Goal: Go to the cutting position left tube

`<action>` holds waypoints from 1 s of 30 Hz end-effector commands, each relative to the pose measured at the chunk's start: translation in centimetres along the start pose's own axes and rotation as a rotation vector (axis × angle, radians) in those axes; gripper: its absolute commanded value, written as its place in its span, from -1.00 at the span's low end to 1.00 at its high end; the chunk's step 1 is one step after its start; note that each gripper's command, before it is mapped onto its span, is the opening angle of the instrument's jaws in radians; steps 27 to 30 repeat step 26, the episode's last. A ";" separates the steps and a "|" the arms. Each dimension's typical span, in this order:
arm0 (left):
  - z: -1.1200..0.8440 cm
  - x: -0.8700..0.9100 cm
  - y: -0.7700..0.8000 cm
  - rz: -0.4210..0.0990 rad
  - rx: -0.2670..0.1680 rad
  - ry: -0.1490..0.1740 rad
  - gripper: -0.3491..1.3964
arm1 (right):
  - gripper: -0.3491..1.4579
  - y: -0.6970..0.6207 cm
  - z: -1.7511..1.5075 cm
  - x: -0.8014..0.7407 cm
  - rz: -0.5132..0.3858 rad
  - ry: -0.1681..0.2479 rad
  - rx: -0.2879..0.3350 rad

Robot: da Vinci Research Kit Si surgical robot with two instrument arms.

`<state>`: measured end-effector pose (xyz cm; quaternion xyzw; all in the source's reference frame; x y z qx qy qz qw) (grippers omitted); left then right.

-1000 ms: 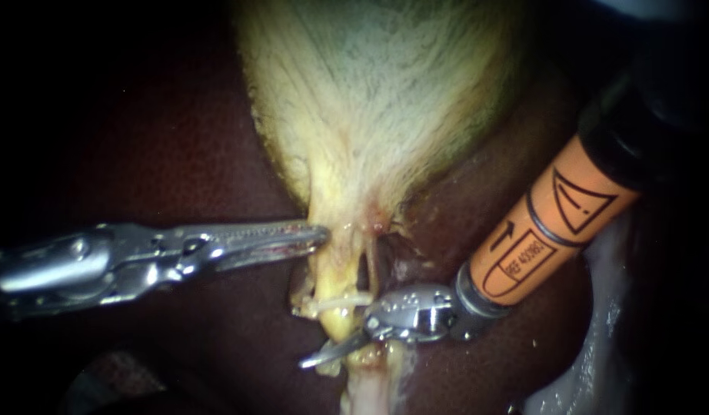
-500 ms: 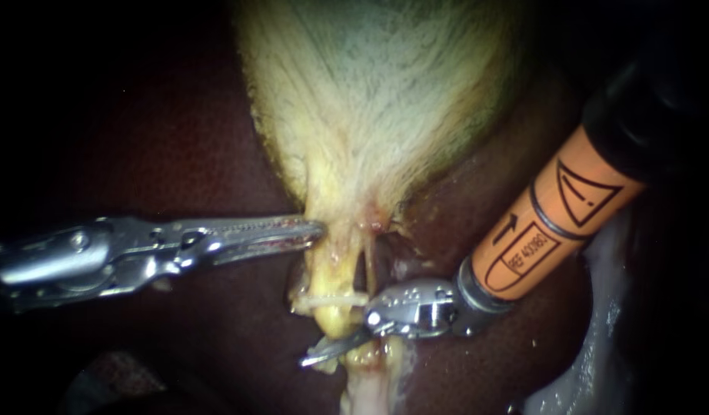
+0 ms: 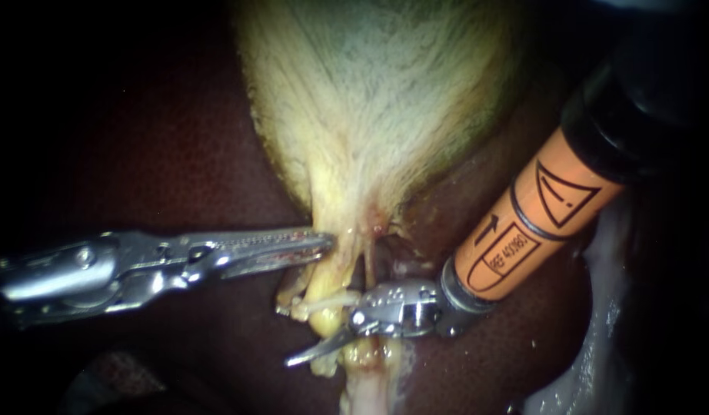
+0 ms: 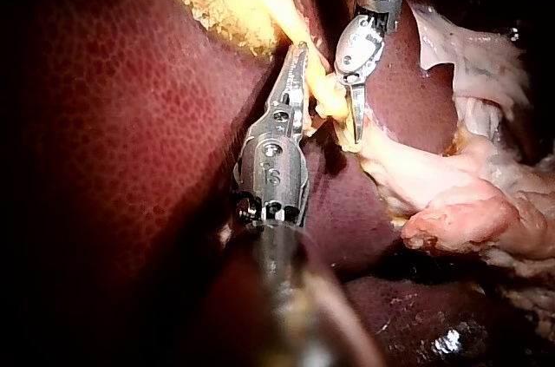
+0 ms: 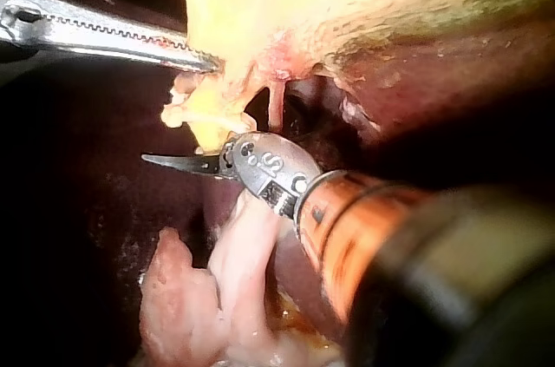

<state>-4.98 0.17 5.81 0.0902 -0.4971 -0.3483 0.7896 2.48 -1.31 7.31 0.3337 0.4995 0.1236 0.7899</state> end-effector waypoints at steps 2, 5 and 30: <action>0.01 0.01 0.00 0.000 0.000 0.000 -0.67 | 0.80 -0.01 0.00 0.00 0.000 0.000 0.000; 0.01 0.01 0.00 0.000 0.000 0.000 -0.67 | 0.80 -0.01 0.00 0.00 0.000 0.000 0.001; 0.02 0.02 0.09 -0.001 0.003 0.000 -0.67 | 0.80 -0.02 -0.07 -0.03 -0.002 -0.001 0.005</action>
